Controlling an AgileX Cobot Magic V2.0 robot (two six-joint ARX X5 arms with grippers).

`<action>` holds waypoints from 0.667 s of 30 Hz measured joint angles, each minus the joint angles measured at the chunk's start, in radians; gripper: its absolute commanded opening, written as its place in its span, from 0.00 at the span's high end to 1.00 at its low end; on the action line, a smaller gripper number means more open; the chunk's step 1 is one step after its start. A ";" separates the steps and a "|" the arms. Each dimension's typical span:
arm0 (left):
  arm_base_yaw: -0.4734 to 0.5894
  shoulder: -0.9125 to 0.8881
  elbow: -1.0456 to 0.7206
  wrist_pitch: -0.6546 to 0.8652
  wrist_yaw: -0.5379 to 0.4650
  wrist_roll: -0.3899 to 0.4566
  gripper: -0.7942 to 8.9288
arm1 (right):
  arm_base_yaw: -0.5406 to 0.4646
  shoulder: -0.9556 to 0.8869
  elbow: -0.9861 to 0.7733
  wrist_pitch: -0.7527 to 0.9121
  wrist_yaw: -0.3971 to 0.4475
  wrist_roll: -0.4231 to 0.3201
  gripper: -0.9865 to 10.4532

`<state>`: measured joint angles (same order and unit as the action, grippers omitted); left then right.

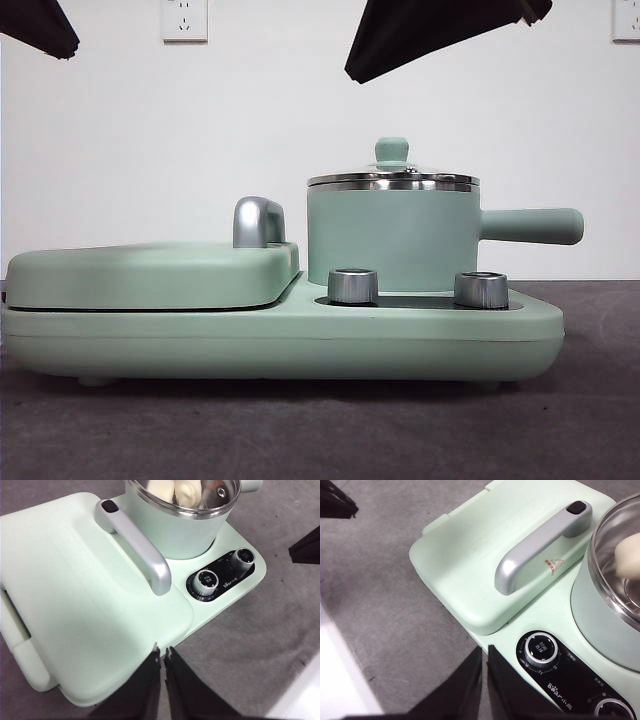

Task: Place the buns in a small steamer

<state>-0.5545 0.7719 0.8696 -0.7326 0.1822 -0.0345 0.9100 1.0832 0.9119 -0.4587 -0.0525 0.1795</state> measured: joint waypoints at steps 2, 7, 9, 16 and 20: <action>0.023 -0.011 -0.007 0.014 0.000 0.022 0.90 | 0.000 0.000 0.000 0.000 0.000 0.000 0.90; 0.164 -0.123 -0.153 0.230 0.000 0.053 0.90 | 0.000 0.000 0.000 0.000 0.000 0.000 0.90; 0.226 -0.192 -0.248 0.347 0.000 0.053 0.90 | 0.000 0.000 0.000 0.000 0.000 0.000 0.90; 0.427 -0.473 -0.586 0.658 -0.001 0.053 0.90 | 0.000 0.000 0.000 0.000 0.000 0.000 0.90; 0.494 -0.615 -0.734 0.685 -0.001 0.053 0.90 | 0.000 0.000 0.000 0.000 0.000 0.000 0.90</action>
<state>-0.0608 0.1566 0.1352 -0.0479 0.1810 0.0181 0.9100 1.0832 0.9119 -0.4587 -0.0525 0.1795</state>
